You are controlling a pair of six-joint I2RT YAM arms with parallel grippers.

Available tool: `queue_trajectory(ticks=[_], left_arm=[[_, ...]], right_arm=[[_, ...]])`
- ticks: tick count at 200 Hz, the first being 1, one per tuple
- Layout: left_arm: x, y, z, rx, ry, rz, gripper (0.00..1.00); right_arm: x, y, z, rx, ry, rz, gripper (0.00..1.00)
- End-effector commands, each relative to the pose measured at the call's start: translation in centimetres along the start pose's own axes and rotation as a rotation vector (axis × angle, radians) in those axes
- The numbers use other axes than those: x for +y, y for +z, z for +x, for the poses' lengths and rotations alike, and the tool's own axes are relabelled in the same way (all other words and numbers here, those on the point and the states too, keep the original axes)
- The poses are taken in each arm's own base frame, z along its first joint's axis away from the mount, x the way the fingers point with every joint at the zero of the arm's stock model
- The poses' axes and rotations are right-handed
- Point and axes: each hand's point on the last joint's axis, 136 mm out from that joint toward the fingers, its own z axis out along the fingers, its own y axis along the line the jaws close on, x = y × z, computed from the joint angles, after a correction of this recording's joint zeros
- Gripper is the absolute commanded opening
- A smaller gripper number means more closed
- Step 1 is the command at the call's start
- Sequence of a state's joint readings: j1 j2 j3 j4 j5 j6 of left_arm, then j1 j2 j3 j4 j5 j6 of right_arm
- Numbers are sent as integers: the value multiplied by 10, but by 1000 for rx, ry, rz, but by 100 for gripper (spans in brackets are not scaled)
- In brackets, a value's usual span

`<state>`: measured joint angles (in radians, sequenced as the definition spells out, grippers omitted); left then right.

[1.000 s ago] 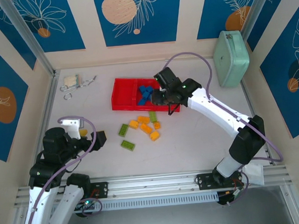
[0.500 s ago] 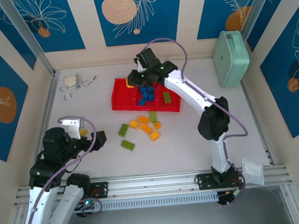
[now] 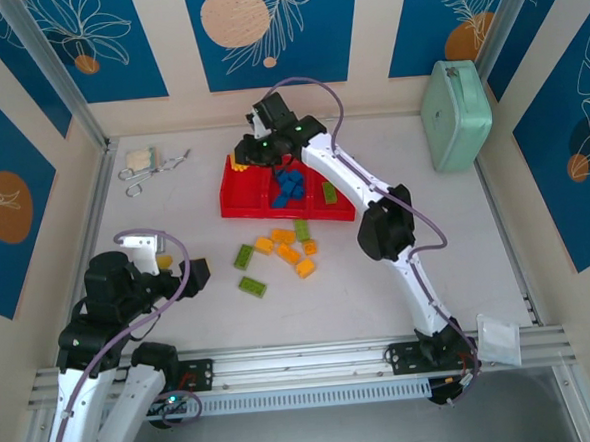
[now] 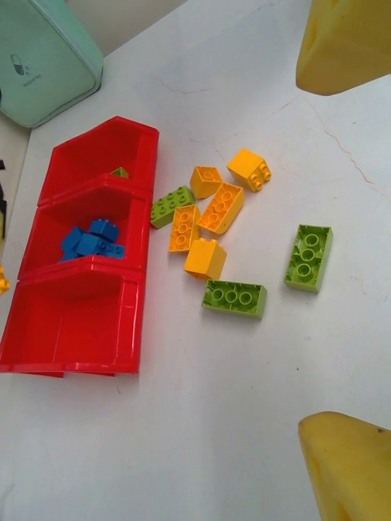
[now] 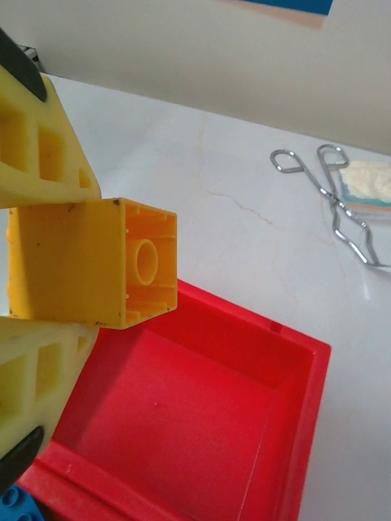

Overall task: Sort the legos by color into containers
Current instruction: Place the lego in the container, then pick up the lego from the center of the table.

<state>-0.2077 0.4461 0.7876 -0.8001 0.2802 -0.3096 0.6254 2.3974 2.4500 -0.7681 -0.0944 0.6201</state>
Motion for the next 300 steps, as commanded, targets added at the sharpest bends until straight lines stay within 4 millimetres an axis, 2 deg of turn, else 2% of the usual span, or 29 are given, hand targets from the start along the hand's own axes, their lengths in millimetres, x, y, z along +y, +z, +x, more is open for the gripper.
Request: queue_trajectory(ticks=[1,32,82,119,140,186,216,228,247,269,284,300], left_arm=[[-4,-1,-2,-17,11,24,99],[-4,0,-2,-16,10,22,99],[-4,1,-2,-13,9,23,99],[-4,1,-2,-10,10,25,99],[-4,1,-2,-9,10,26,99],[-3,2,-2,-7,7,21,99],[-3,1,-2,-11,8,23,99],[-3,1,-2,-10,8,23,99],[-4,1,-2,-10,9,25,100],[-4,2,-2,-7,10,30,99],[-5,3,-1,0,8,37,99],[-6,6,1,17,1,45,99]], right_arm=[[-6,19,6,40,43,-38,26],[-19,39,13,65,78,-25,26],[-37,53,23,96,118,10,28],[-41,50,27,126,116,18,43],[-34,42,24,122,95,13,52],[-10,12,21,132,77,-16,56],[1,-22,29,125,37,30,61],[-1,-38,36,112,25,80,63],[-11,-66,49,82,36,160,65],[-27,-93,74,62,73,205,65],[-35,-108,98,68,68,207,67],[-40,-114,129,107,2,187,72]])
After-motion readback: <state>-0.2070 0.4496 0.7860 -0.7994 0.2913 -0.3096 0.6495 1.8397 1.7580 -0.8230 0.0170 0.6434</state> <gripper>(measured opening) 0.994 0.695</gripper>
